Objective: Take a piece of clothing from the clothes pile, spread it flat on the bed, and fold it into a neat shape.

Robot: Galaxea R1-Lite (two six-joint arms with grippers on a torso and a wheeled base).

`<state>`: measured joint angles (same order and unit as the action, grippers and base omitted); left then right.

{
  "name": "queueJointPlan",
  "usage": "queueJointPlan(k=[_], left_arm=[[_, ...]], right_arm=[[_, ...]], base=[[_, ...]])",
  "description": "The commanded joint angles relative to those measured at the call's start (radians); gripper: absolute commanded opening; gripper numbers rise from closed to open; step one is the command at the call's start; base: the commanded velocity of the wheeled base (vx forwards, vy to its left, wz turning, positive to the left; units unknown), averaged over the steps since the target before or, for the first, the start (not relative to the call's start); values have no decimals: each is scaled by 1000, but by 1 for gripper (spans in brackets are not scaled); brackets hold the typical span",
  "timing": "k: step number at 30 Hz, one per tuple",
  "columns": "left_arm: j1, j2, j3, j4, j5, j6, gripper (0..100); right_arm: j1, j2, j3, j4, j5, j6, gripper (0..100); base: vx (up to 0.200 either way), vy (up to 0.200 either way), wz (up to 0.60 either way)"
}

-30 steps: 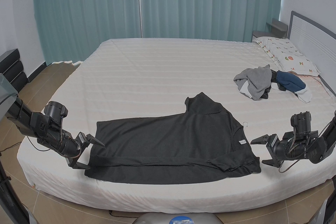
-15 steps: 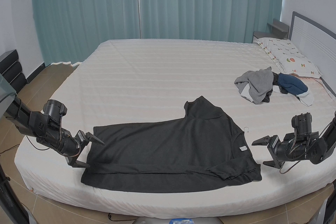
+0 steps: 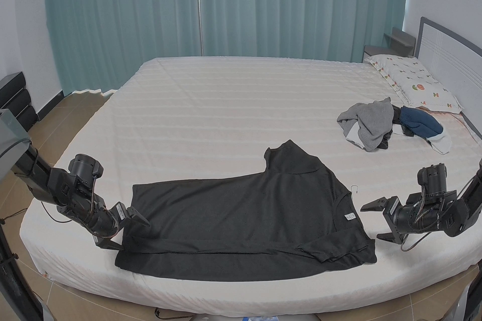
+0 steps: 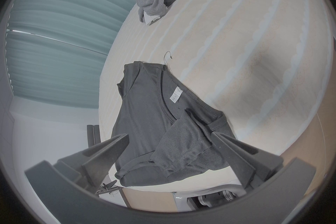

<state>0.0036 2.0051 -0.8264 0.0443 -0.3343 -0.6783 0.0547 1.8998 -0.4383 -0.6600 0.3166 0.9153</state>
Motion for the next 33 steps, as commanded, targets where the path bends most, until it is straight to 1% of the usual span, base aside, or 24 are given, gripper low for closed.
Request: queueJointPlan(k=[1, 5, 9, 15, 17, 20, 23, 26, 27, 28, 29, 33], left_arm=[[-47, 52, -11, -4, 40, -20, 100], [-74, 70, -8, -61, 72, -61, 100], [-109, 103, -2, -124, 150, -92, 100], [-120, 129, -28, -132, 199, -95, 100], [-111, 129, -65, -132, 201, -116, 100], [-94, 129, -122, -132, 199, -187, 100], [-79, 132, -146, -133, 195, -210, 100], [-45, 144, -188, -142, 195, -260, 100], [-31, 152, -200, -165, 193, -294, 100], [-31, 152, -200, -165, 193, -294, 100], [-11, 159, -192, -215, 189, -322, 100], [15, 150, -171, -247, 181, -325, 100]], right_arm=[[1, 19, 0, -6, -1, -1, 100], [2, 25, 10, -30, -1, -1, 100], [1, 31, 21, -69, -4, -1, 100], [1, 41, 27, -92, -4, -1, 100], [1, 41, 26, -92, -4, -1, 100], [1, 41, 26, -92, -4, -1, 100], [1, 41, 26, -92, -4, -1, 100], [-1, 41, 26, -92, -2, -1, 100], [-1, 42, 26, -92, -2, -1, 100], [-1, 42, 26, -92, -2, -1, 100], [-1, 41, 27, -92, -2, -1, 100], [-3, 42, 27, -92, -2, -1, 100]], base=[[0, 0, 0], [0, 0, 0], [0, 0, 0], [0, 0, 0], [0, 0, 0], [0, 0, 0], [0, 0, 0], [0, 0, 0], [0, 0, 0], [0, 0, 0], [0, 0, 0], [0, 0, 0]])
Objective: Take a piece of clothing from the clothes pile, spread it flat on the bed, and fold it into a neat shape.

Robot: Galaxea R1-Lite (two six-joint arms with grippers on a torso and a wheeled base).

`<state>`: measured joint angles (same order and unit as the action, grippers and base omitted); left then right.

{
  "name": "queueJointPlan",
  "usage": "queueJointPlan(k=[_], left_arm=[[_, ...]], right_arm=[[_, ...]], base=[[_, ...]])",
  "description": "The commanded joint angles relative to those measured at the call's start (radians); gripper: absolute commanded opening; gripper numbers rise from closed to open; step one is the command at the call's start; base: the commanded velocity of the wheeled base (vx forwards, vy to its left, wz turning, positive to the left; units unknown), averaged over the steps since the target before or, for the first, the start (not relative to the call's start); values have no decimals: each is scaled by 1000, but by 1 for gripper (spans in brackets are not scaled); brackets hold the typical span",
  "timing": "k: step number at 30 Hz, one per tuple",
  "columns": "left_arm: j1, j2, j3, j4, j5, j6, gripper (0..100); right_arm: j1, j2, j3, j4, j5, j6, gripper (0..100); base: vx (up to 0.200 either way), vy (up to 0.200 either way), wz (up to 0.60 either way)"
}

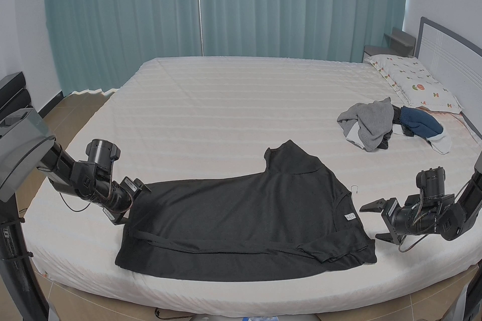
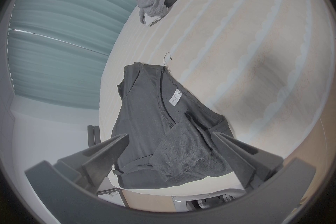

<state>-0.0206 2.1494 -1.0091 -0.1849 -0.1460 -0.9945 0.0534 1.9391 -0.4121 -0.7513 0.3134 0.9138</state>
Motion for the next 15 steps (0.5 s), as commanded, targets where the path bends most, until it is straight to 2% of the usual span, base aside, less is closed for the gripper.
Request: queueJointPlan(k=[1, 6, 7, 10, 15], left_arm=[[44, 4, 15, -16, -12, -9, 100], [51, -55, 83, -2, -98, 14, 100], [51, -85, 127, -2, -130, 69, 100], [50, -101, 178, -4, -141, 154, 100], [38, -91, 198, -1, -141, 169, 100]], right_arm=[[-1, 3, 1, 0, 1, 0, 100], [-3, 15, 3, -2, 0, -1, 100], [-4, 17, 3, -2, 1, -1, 100], [-4, 14, 3, -2, 1, -1, 100], [-4, 15, 4, -2, 0, -1, 100]], base=[[0, 0, 0], [0, 0, 0], [0, 0, 0], [0, 0, 0], [0, 0, 0]])
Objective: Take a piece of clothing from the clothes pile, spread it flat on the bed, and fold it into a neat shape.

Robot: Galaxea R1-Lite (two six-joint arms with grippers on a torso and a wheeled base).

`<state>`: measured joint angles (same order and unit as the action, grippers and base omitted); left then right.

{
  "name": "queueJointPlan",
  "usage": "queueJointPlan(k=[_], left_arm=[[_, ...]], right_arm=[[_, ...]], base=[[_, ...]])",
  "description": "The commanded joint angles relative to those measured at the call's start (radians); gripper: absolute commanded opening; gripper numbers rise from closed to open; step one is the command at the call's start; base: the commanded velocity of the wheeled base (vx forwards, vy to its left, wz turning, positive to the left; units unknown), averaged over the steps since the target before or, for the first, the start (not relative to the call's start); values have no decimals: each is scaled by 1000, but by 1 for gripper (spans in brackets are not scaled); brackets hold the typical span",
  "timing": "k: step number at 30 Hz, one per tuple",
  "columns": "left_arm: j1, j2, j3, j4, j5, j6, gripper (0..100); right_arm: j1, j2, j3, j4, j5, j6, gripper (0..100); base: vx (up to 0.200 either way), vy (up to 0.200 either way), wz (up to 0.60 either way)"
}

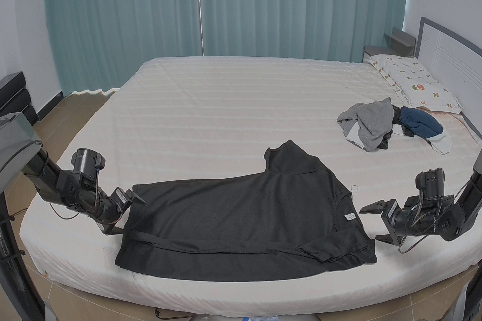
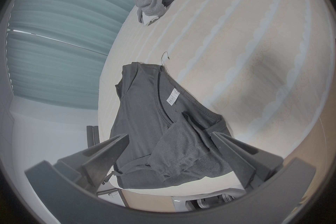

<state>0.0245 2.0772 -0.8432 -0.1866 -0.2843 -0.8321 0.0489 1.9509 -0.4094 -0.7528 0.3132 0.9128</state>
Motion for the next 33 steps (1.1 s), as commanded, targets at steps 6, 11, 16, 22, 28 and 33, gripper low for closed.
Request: queueJointPlan(k=[6, 11, 16, 22, 28, 33], left_arm=[[-20, -3, 39, 1, 4, 10, 100], [-38, 20, 19, -1, 13, 10, 100], [-44, 27, 6, 1, 14, 5, 0], [-34, 21, 18, 1, 25, 10, 0], [-28, -9, 18, 18, 56, 13, 0], [-17, -36, 19, 39, 57, 15, 0]], right_arm=[[0, 2, 3, 0, 0, 0, 100], [0, 0, 3, 0, 0, 0, 100], [0, 0, 6, -2, 0, -2, 100], [0, 0, 7, -2, -2, -2, 100], [0, 0, 7, -2, -5, -3, 100], [0, -13, 7, -2, -11, -8, 100]], base=[[0, 0, 0], [0, 0, 0], [0, 0, 0], [0, 0, 0], [0, 0, 0], [0, 0, 0]])
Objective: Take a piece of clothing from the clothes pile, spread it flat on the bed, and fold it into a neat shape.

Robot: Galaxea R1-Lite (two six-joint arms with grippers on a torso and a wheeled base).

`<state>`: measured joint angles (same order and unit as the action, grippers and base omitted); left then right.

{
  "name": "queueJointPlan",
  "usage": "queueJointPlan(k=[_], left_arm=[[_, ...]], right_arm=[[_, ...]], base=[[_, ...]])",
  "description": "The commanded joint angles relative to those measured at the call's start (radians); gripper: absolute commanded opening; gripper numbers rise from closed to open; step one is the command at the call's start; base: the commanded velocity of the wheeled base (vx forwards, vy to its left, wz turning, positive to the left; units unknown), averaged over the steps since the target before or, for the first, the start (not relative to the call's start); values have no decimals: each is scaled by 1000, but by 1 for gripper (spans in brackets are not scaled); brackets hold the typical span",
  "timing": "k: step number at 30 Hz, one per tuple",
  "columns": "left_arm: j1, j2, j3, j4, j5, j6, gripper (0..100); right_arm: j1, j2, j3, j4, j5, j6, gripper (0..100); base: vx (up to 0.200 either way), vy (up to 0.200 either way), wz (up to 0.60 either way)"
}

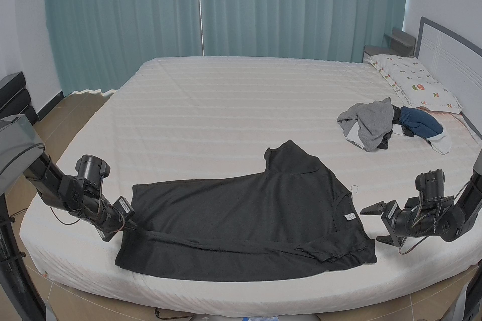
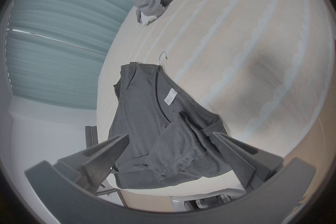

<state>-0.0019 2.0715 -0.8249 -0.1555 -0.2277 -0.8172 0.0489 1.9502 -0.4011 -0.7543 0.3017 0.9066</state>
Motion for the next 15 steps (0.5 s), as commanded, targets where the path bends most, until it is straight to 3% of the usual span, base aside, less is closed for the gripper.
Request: queueJointPlan(k=[1, 4, 10, 12, 15], left_arm=[[14, -37, 0, 14, 1, 0, 0], [25, -60, 1, 37, 1, 0, 0], [43, -71, 3, 62, -2, 13, 0], [43, -70, 4, 62, -4, 13, 0], [43, -68, 4, 63, -7, 13, 0]], right_arm=[[0, -19, -1, -2, 2, -3, 100], [2, -16, -1, -30, 8, -31, 100], [-3, 44, -21, -50, 13, -164, 100], [-14, 62, -36, -37, 53, -230, 100], [-14, 82, -38, -40, 85, -262, 100]], base=[[0, 0, 0], [0, 0, 0], [0, 0, 0], [0, 0, 0], [0, 0, 0]])
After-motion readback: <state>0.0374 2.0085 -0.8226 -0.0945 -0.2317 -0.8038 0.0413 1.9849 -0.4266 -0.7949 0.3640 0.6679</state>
